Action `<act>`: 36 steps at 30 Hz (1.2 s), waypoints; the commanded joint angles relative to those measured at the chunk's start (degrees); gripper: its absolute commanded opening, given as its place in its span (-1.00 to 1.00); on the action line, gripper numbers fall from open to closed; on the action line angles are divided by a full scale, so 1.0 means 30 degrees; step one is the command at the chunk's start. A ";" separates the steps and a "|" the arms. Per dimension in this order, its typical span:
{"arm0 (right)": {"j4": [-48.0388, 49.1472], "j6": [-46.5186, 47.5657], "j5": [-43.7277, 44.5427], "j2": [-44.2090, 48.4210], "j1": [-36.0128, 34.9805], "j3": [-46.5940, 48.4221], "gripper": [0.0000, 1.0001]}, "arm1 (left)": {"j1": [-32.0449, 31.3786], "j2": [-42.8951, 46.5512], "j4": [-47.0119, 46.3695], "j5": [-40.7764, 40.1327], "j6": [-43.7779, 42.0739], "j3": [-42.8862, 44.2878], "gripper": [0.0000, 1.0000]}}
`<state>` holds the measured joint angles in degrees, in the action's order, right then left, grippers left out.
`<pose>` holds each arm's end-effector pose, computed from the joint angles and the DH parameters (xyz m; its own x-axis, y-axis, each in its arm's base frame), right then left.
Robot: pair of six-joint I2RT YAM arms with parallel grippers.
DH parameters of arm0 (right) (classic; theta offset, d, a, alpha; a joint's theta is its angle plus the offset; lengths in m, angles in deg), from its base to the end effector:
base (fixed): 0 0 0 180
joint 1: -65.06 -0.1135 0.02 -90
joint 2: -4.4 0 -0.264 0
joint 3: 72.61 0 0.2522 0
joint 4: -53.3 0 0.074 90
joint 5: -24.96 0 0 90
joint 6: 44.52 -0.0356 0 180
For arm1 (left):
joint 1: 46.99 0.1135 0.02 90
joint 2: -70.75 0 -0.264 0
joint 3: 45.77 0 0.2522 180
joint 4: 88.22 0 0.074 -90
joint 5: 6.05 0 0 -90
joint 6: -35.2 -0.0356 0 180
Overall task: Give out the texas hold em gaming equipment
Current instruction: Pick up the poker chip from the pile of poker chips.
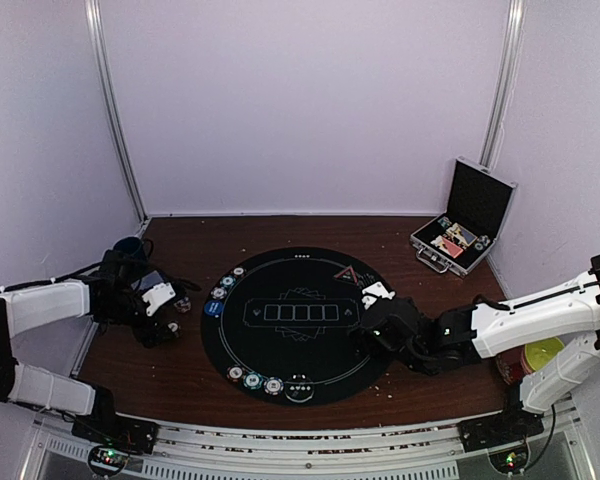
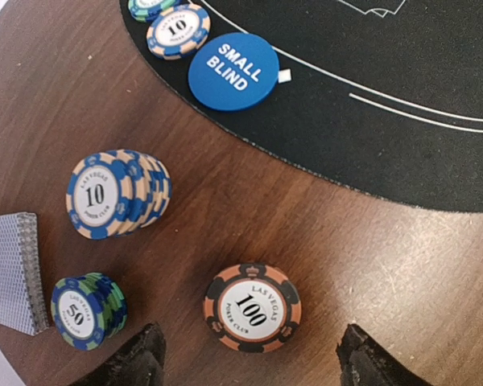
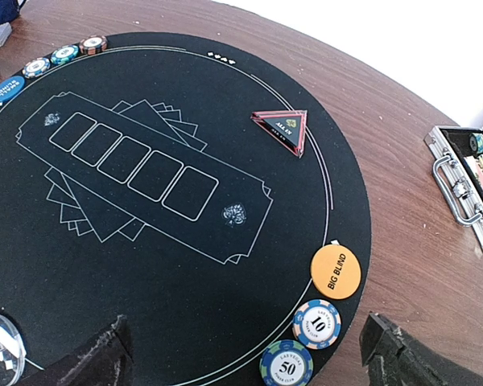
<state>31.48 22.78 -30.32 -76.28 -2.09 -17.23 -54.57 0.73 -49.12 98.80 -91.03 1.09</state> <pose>0.1257 0.2460 0.1906 -0.4967 -0.3620 -0.7888 -0.4501 0.8845 -0.1224 0.2091 -0.0370 0.1665 -0.5625 0.6512 -0.5095 0.7168 0.6912 0.0921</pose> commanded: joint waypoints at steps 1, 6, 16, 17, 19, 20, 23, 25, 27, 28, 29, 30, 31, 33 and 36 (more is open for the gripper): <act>0.0010 -0.0096 0.0141 0.0323 -0.0133 0.0053 1.00 | 0.0297 -0.0770 -0.1040 0.0557 -0.0164 0.0026 0.49; -0.0006 -0.0095 0.0148 0.0301 -0.0140 0.0053 1.00 | 0.0318 -0.1401 -0.1300 0.0820 -0.0126 0.0070 0.40; -0.0011 -0.0080 0.0167 0.0293 -0.0192 0.0056 1.00 | 0.0328 -0.2460 -0.1387 0.0966 0.0092 0.0594 0.14; -0.0011 -0.0080 0.0159 0.0249 -0.0187 0.0068 1.00 | 0.0327 -0.2492 -0.1380 0.0967 0.0093 0.0596 0.13; -0.0011 -0.0082 0.0184 0.0264 -0.0179 0.0080 1.00 | 0.0348 -0.2449 -0.1367 0.1036 0.0097 0.0625 0.11; -0.0018 -0.0081 0.0175 0.0249 -0.0181 0.0086 1.00 | 0.0330 -0.2402 -0.1381 0.1071 0.0094 0.0611 0.11; -0.0011 -0.0089 0.0175 0.0231 -0.0201 0.0077 1.00 | 0.0351 -0.2257 -0.1368 0.1197 0.0094 0.0608 0.08; -0.0014 -0.0080 0.0203 0.0233 -0.0191 0.0085 1.00 | 0.0332 -0.2155 -0.1351 0.1285 0.0069 0.0597 0.06; -0.0011 -0.0080 0.0204 0.0235 -0.0194 0.0087 1.00 | 0.0329 -0.2135 -0.1339 0.1290 0.0068 0.0597 0.02; -0.0011 -0.0080 0.0204 0.0235 -0.0198 0.0084 1.00 | 0.0342 -0.2162 -0.1370 0.1268 0.0087 0.0597 -0.01; -0.0014 -0.0080 0.0204 0.0231 -0.0198 0.0083 1.00 | 0.0333 -0.2198 -0.1385 0.1261 0.0093 0.0622 -0.03; -0.0026 -0.0080 0.0204 0.0234 -0.0213 0.0075 1.00 | 0.0328 -0.2228 -0.1369 0.1242 0.0115 0.0626 -0.05; -0.0038 -0.0077 0.0204 0.0246 -0.0219 0.0070 1.00 | 0.0342 -0.2236 -0.1374 0.1232 0.0122 0.0626 -0.08; -0.0033 -0.0080 0.0219 0.0263 -0.0205 0.0076 1.00 | 0.0327 -0.2237 -0.1408 0.1182 0.0150 0.0626 -0.12; -0.0040 -0.0080 0.0225 0.0268 -0.0207 0.0078 1.00 | 0.0332 -0.2291 -0.1442 0.1121 0.0206 0.0626 -0.16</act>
<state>31.46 22.80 -30.32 -76.28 -2.22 -17.23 -54.04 -6.44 -52.03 101.27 -90.85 1.42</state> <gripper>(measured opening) 0.999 0.428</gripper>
